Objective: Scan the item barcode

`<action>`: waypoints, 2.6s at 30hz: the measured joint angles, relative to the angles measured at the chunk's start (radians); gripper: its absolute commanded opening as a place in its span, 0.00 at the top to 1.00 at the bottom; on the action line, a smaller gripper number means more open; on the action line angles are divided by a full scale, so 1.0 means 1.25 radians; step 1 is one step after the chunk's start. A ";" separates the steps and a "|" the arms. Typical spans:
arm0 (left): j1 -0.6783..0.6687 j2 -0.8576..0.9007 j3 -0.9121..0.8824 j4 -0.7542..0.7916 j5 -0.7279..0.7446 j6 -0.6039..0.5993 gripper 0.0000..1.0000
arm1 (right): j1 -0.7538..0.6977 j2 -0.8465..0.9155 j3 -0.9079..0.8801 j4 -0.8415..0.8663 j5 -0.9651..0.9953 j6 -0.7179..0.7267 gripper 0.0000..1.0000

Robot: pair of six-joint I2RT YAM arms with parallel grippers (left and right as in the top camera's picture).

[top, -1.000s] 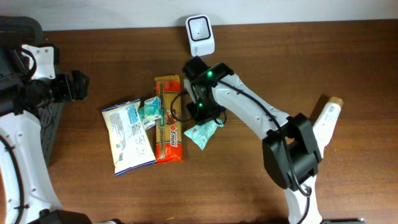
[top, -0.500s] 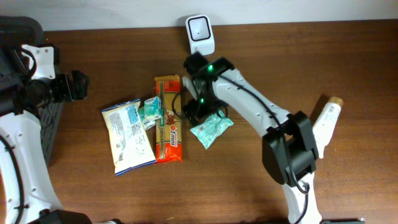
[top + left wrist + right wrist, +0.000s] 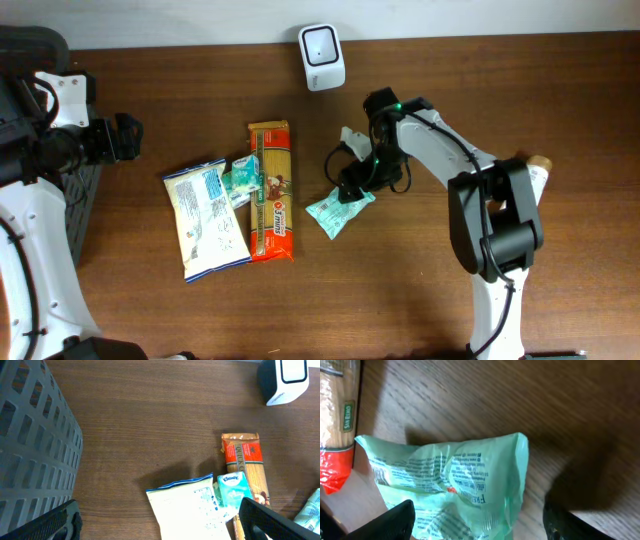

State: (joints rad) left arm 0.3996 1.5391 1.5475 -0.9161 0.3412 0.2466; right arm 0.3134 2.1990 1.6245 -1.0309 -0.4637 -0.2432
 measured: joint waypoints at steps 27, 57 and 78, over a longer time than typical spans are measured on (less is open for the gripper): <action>0.000 0.000 0.000 0.000 0.000 0.000 0.01 | -0.109 -0.169 -0.097 -0.008 -0.226 0.088 0.96; 0.000 0.002 0.000 0.001 0.000 0.000 0.01 | 0.107 0.298 0.741 0.655 0.880 -0.222 0.96; 0.000 0.002 0.000 0.000 0.000 0.000 0.01 | 0.114 0.265 0.709 0.420 0.790 -0.256 0.96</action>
State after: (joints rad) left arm 0.3996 1.5414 1.5475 -0.9165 0.3412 0.2466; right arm 0.4553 2.5298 2.5107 -0.5056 0.5240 -0.5632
